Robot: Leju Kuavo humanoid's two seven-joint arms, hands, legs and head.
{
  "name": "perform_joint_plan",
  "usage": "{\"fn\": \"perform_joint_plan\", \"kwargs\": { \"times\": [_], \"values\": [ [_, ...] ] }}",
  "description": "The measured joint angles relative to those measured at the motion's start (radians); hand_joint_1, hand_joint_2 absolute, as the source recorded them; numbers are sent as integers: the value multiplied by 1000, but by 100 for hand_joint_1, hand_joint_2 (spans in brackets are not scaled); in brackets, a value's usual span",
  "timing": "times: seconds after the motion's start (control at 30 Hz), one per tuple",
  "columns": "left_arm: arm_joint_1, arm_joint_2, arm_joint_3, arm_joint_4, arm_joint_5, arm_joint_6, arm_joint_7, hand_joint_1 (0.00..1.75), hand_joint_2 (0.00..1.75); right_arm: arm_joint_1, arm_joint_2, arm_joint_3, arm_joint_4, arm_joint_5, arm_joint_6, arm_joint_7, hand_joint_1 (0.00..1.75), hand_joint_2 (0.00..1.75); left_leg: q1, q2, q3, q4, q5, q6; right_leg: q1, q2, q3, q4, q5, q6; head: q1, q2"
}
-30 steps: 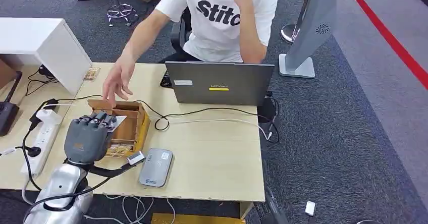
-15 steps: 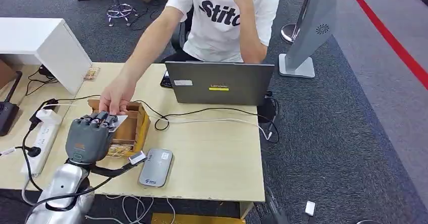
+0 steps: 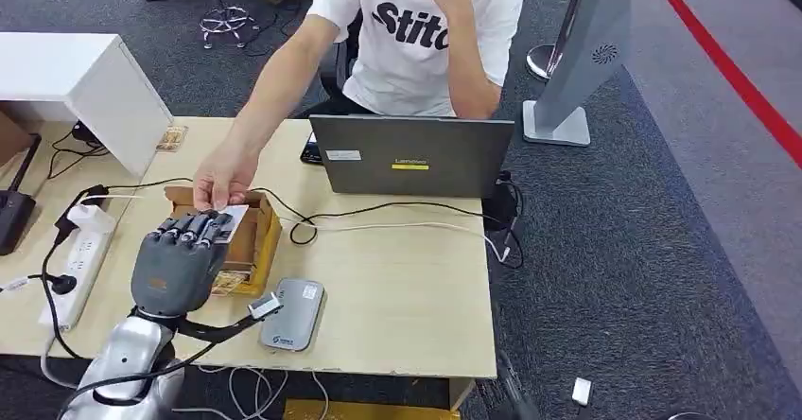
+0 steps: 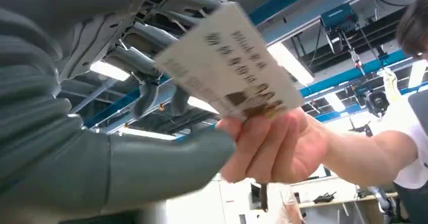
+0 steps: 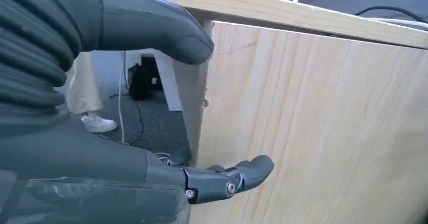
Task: Pass the card to the sensor for recognition and then transmit it.
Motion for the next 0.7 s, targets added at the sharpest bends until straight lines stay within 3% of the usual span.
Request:
{"fn": "perform_joint_plan", "kwargs": {
  "times": [0.27,0.5,0.7],
  "values": [
    [156,-28,-24,-101,-25,73,-32,0,175,4,0,0,0,-31,5,-11,0,175,0,0,-1,0,0,0,0,0,-1,0,0,0,0,0],
    [285,-20,-40,-155,-14,71,-15,0,175,7,0,0,1,-47,12,-22,0,175,0,-1,-2,0,-1,0,0,-2,-1,0,-1,1,0,0],
    [323,9,-39,-155,1,59,8,0,175,8,0,0,1,-47,18,-25,0,175,0,-2,-2,0,0,0,0,-3,-1,0,-1,1,0,0]
  ]
}}
